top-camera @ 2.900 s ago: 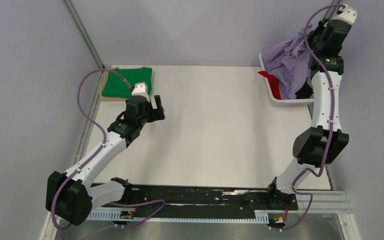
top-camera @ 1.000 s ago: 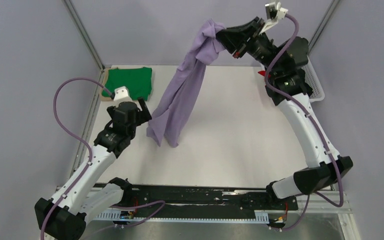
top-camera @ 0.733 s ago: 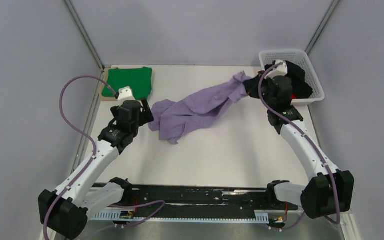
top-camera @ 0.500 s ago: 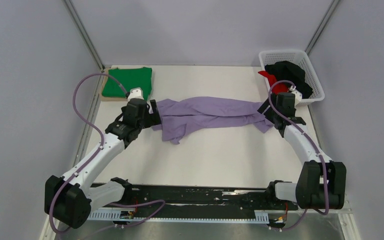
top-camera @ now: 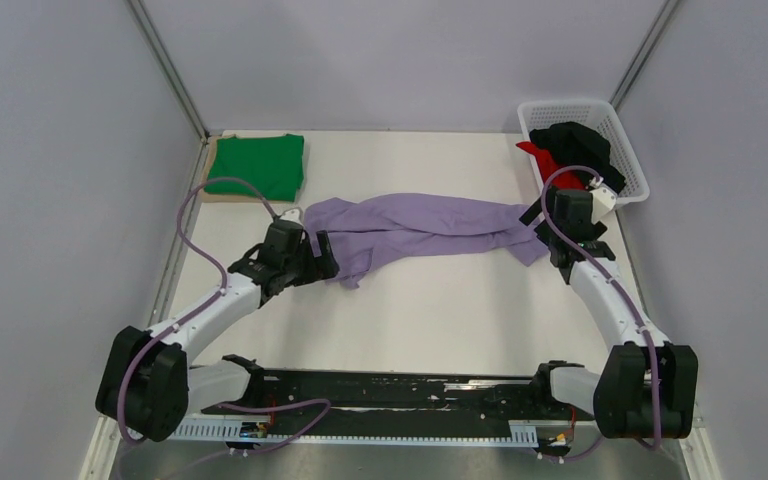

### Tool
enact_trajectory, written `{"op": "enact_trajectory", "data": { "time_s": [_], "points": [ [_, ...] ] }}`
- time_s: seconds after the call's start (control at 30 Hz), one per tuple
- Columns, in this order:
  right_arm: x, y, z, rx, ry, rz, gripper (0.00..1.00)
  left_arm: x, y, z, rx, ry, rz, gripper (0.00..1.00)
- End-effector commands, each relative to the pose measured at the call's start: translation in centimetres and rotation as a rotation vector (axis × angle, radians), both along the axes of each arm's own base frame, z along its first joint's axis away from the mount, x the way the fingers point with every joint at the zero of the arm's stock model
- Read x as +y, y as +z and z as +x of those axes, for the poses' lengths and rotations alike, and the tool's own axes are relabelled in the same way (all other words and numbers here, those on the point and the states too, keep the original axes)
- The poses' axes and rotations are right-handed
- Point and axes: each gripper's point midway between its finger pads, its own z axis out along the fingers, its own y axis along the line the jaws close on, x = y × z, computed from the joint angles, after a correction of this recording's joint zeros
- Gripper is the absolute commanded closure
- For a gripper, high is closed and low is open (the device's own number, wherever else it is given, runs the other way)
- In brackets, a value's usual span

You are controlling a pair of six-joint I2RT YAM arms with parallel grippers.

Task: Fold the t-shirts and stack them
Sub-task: Move the tshirt to the center of the board, then flatten out the tshirt

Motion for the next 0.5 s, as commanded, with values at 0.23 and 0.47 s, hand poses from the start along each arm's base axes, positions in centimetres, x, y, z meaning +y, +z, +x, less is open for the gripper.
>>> {"op": "enact_trajectory", "data": {
  "time_s": [0.23, 0.47],
  "points": [
    [0.0, 0.0, -0.1, -0.008, -0.013, 0.013, 0.00, -1.4, -2.5, 1.7, 0.016, 0.023, -0.144, 0.11],
    [0.2, 0.1, -0.2, -0.010, -0.003, 0.013, 0.00, -3.4, -4.3, 2.4, 0.074, -0.068, -0.177, 0.19]
  ]
}}
